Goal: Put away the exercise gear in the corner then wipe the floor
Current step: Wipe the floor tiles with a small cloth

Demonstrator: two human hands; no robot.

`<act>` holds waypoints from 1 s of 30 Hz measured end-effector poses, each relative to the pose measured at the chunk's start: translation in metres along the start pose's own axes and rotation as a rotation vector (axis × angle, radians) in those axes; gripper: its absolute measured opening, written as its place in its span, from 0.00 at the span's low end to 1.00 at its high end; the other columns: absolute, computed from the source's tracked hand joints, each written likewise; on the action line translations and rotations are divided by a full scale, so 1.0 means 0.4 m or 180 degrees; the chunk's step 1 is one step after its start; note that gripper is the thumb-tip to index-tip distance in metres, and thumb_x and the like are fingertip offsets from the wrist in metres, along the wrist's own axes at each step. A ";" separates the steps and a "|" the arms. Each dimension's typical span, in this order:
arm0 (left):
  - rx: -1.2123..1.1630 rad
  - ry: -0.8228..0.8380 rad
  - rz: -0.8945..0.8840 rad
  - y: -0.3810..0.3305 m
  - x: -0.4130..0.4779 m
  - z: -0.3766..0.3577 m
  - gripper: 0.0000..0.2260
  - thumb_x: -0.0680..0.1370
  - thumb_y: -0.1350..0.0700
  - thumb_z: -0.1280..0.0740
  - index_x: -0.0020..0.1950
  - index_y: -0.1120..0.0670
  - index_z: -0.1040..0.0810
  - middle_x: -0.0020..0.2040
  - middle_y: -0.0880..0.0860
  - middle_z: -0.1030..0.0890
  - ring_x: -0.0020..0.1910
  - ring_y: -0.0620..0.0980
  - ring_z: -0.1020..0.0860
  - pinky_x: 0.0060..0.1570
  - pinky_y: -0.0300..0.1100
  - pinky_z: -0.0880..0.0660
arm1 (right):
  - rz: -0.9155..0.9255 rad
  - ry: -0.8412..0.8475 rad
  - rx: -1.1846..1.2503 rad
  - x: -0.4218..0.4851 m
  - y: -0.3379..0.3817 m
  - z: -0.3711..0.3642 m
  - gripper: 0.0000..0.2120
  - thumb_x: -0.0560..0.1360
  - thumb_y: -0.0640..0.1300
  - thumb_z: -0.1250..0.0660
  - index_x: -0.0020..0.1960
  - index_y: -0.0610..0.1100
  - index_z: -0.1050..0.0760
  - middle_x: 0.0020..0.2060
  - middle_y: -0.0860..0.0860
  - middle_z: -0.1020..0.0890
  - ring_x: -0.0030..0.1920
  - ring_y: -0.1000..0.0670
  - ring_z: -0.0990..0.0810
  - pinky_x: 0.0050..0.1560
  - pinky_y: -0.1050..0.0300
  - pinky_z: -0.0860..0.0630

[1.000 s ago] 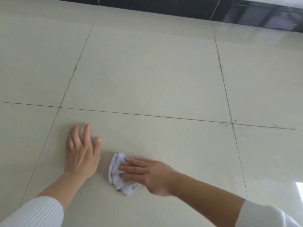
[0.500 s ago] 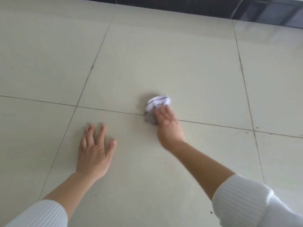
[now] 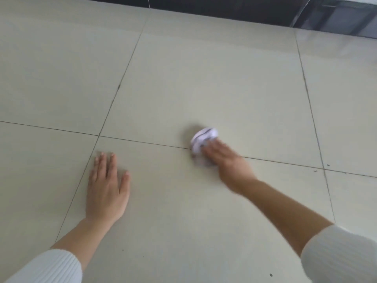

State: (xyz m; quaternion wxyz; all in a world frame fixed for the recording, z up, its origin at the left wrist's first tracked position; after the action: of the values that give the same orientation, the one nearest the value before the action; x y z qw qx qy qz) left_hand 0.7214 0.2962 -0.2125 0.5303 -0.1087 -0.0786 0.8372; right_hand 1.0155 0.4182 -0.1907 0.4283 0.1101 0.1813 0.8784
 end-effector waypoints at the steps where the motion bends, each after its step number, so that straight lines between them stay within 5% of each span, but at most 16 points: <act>1: -0.0003 -0.0034 -0.0057 0.005 0.002 0.004 0.32 0.78 0.42 0.54 0.78 0.57 0.45 0.78 0.58 0.47 0.78 0.53 0.51 0.75 0.47 0.54 | -0.0474 -0.0200 -0.0107 0.021 -0.053 0.033 0.32 0.69 0.30 0.49 0.72 0.43 0.33 0.72 0.45 0.32 0.73 0.42 0.36 0.72 0.49 0.38; 4: -0.0012 -0.0093 -0.0161 0.004 0.006 0.019 0.30 0.78 0.44 0.55 0.76 0.58 0.40 0.77 0.58 0.42 0.77 0.53 0.46 0.75 0.46 0.50 | -0.1744 -0.0311 -0.0042 0.072 -0.132 0.069 0.35 0.72 0.29 0.47 0.77 0.47 0.44 0.77 0.51 0.44 0.77 0.48 0.52 0.76 0.51 0.49; 6: -0.0086 -0.0118 -0.0123 0.001 0.009 0.030 0.28 0.79 0.46 0.55 0.75 0.58 0.37 0.76 0.58 0.39 0.76 0.54 0.43 0.74 0.46 0.48 | -0.1996 -0.0333 0.0076 0.116 -0.091 0.046 0.35 0.72 0.30 0.48 0.77 0.45 0.44 0.77 0.50 0.44 0.77 0.47 0.53 0.76 0.53 0.51; 11: -0.0111 -0.0132 -0.0180 0.008 0.019 0.047 0.29 0.79 0.46 0.55 0.72 0.59 0.31 0.73 0.58 0.33 0.75 0.53 0.39 0.73 0.47 0.44 | -0.0136 -0.0220 0.0046 0.136 0.210 -0.103 0.31 0.66 0.35 0.51 0.64 0.37 0.24 0.63 0.42 0.23 0.67 0.36 0.28 0.67 0.43 0.33; 16: 0.0314 0.0269 -0.0715 0.002 0.005 0.078 0.27 0.82 0.51 0.55 0.66 0.68 0.27 0.66 0.66 0.26 0.69 0.62 0.31 0.69 0.49 0.36 | 0.1320 0.0846 0.0484 -0.046 0.443 -0.217 0.29 0.71 0.32 0.40 0.72 0.43 0.32 0.72 0.47 0.33 0.76 0.44 0.42 0.76 0.50 0.49; 21: 0.0603 0.0661 -0.0613 0.039 -0.144 0.019 0.36 0.79 0.41 0.67 0.75 0.59 0.37 0.78 0.62 0.48 0.77 0.61 0.51 0.72 0.57 0.43 | 0.2305 0.1440 0.0254 -0.158 0.383 -0.178 0.30 0.69 0.30 0.38 0.71 0.43 0.30 0.72 0.48 0.31 0.75 0.46 0.39 0.75 0.53 0.46; 25: 0.0377 0.0802 -0.0185 0.071 -0.229 0.011 0.34 0.75 0.36 0.66 0.77 0.51 0.65 0.76 0.53 0.67 0.77 0.51 0.63 0.76 0.48 0.56 | 0.0963 0.0415 -0.0064 -0.155 0.135 -0.052 0.33 0.67 0.34 0.50 0.70 0.46 0.29 0.70 0.52 0.29 0.71 0.48 0.33 0.70 0.57 0.35; 27: 0.0514 0.0952 -0.0181 0.069 -0.231 0.013 0.32 0.79 0.38 0.59 0.77 0.52 0.65 0.77 0.56 0.65 0.77 0.53 0.63 0.76 0.48 0.57 | -0.0177 0.0019 -0.0069 -0.178 0.019 0.017 0.35 0.69 0.29 0.48 0.73 0.50 0.34 0.73 0.56 0.36 0.75 0.51 0.40 0.69 0.51 0.32; 30: 0.0545 0.1153 -0.0137 0.054 -0.215 0.031 0.30 0.81 0.43 0.54 0.78 0.53 0.62 0.78 0.58 0.62 0.77 0.54 0.61 0.76 0.49 0.55 | -0.1480 -0.0230 0.0031 -0.218 -0.028 0.044 0.38 0.70 0.27 0.46 0.77 0.49 0.43 0.76 0.56 0.45 0.77 0.51 0.51 0.73 0.49 0.39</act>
State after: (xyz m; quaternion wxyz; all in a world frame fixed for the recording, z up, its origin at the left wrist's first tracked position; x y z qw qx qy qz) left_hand 0.7351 0.2090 -0.1975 0.5608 -0.2104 0.0873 0.7960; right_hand 1.0829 0.3594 -0.1827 0.6248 0.0989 0.1906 0.7507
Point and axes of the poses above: each hand's wrist, its own x-axis towards the middle knuckle, its own z-axis out of the back of the hand, y = z × x, the point moved 5 cm from there along x, towards the middle knuckle
